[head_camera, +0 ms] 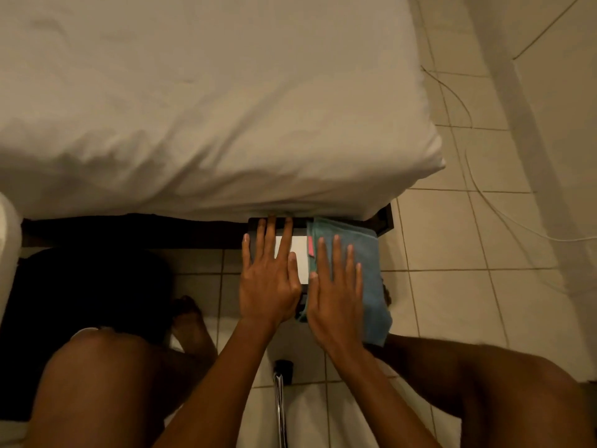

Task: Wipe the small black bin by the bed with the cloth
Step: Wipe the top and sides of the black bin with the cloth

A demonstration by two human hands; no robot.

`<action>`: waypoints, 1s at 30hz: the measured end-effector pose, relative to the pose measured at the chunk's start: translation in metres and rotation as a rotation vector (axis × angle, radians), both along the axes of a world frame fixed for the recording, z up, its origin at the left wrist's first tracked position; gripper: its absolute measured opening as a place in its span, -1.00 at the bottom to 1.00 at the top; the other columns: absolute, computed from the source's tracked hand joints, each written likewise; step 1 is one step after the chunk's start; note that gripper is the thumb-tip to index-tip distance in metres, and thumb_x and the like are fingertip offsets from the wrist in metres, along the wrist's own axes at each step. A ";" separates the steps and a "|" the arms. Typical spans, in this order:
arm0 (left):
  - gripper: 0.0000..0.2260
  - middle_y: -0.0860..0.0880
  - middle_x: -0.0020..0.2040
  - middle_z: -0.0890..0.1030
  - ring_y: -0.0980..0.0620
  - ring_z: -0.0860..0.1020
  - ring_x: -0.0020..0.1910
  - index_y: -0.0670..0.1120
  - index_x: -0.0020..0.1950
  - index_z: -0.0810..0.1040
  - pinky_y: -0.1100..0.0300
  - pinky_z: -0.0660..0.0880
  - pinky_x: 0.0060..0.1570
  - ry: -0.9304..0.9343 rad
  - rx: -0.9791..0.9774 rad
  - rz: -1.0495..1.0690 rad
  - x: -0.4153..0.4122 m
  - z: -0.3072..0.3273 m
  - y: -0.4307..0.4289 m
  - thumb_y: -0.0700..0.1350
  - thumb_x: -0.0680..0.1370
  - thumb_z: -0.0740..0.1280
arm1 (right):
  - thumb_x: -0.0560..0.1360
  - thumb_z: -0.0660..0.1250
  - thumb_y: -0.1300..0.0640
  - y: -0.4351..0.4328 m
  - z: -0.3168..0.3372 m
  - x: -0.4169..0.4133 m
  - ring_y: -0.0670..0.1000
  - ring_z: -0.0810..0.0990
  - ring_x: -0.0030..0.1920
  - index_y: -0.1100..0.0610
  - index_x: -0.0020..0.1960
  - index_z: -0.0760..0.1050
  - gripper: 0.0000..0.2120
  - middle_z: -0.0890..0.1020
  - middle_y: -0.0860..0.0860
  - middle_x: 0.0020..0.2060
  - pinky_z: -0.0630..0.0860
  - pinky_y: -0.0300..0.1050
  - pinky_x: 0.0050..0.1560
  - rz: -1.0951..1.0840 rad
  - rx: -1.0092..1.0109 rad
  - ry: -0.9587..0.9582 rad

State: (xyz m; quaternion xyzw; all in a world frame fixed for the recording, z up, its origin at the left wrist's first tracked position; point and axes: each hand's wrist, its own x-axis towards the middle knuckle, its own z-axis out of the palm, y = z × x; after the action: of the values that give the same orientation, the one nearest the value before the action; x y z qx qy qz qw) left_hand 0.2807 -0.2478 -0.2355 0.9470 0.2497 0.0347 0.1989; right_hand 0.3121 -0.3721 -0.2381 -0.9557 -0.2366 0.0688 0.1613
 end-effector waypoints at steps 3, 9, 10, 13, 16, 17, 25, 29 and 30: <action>-0.46 -0.06 0.63 -0.07 0.02 -0.13 0.61 0.03 0.62 -0.09 -0.08 -0.12 0.56 0.001 0.009 0.002 0.000 -0.001 -0.001 0.02 0.65 -0.02 | 0.66 -0.14 -0.08 0.014 0.001 0.037 0.07 -0.12 0.61 -0.05 0.59 -0.20 -0.46 -0.06 0.04 0.61 -0.14 0.15 0.57 0.139 0.025 0.009; -0.46 -0.07 0.63 -0.08 0.02 -0.13 0.61 0.04 0.62 -0.11 -0.09 -0.08 0.56 0.001 -0.006 -0.003 0.001 0.000 0.000 0.02 0.66 -0.03 | 0.65 -0.18 -0.11 0.002 0.002 0.015 0.12 -0.09 0.61 0.07 0.62 -0.06 -0.42 -0.03 0.10 0.61 -0.09 0.18 0.58 -0.072 -0.029 0.008; -0.46 -0.08 0.63 -0.06 0.01 -0.12 0.61 0.03 0.62 -0.10 -0.08 -0.08 0.56 -0.003 -0.003 -0.008 0.001 0.000 0.000 0.02 0.66 -0.03 | 0.66 -0.21 -0.13 0.005 0.002 0.006 0.12 -0.10 0.61 0.05 0.62 -0.08 -0.42 -0.04 0.09 0.61 -0.12 0.15 0.58 -0.008 -0.016 0.019; -0.48 -0.10 0.63 -0.02 0.00 -0.09 0.61 -0.01 0.62 -0.06 -0.04 -0.08 0.56 -0.011 0.004 -0.029 0.001 0.000 0.000 0.02 0.66 -0.03 | 0.66 -0.25 -0.16 0.011 0.002 0.034 0.09 -0.07 0.60 -0.01 0.61 -0.10 -0.44 0.00 0.07 0.60 -0.13 0.18 0.57 0.135 0.002 0.003; -0.47 -0.08 0.63 -0.05 0.02 -0.11 0.61 0.00 0.62 -0.08 -0.03 -0.08 0.57 -0.013 -0.011 -0.014 0.002 0.002 0.000 0.02 0.66 -0.04 | 0.67 -0.11 -0.06 -0.002 0.000 0.056 0.07 -0.04 0.61 0.05 0.62 -0.02 -0.45 0.05 0.09 0.61 -0.04 0.20 0.57 0.001 -0.001 0.000; -0.47 -0.08 0.63 -0.04 0.02 -0.11 0.61 0.01 0.62 -0.08 -0.03 -0.07 0.57 -0.017 -0.017 -0.004 0.002 0.003 -0.001 0.02 0.66 -0.05 | 0.66 -0.13 -0.07 -0.007 0.000 0.046 0.09 -0.03 0.61 0.07 0.62 -0.02 -0.44 0.05 0.10 0.61 -0.02 0.20 0.57 -0.065 -0.003 -0.017; -0.49 -0.09 0.63 -0.03 0.02 -0.12 0.61 -0.03 0.62 -0.08 -0.04 -0.05 0.57 -0.009 -0.014 -0.017 0.001 0.000 -0.001 0.01 0.67 -0.08 | 0.65 -0.16 -0.11 0.004 0.002 0.050 0.06 -0.04 0.59 0.02 0.59 -0.03 -0.47 0.10 0.13 0.59 -0.09 0.13 0.58 -0.028 0.067 0.006; -0.48 -0.07 0.63 -0.03 0.04 -0.11 0.61 -0.01 0.62 -0.08 -0.04 -0.04 0.57 -0.018 -0.023 -0.033 0.004 0.001 0.000 0.03 0.66 -0.11 | 0.66 -0.20 -0.14 -0.005 0.003 0.019 0.11 -0.01 0.61 0.00 0.61 0.01 -0.44 0.08 0.10 0.60 -0.04 0.16 0.57 -0.119 0.064 0.000; -0.49 -0.07 0.63 -0.01 0.03 -0.09 0.61 -0.02 0.62 -0.05 -0.05 -0.03 0.56 -0.023 -0.021 -0.036 0.005 0.001 0.001 0.04 0.66 -0.14 | 0.66 -0.22 -0.15 -0.002 0.003 0.007 0.15 0.04 0.60 -0.01 0.61 0.03 -0.45 0.11 0.11 0.60 0.02 0.20 0.55 -0.083 0.071 0.003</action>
State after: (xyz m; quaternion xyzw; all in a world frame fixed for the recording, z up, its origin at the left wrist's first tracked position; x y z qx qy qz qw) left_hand 0.2856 -0.2472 -0.2343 0.9488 0.2307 0.0394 0.2123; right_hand 0.3191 -0.3739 -0.2352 -0.9582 -0.1990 0.0548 0.1983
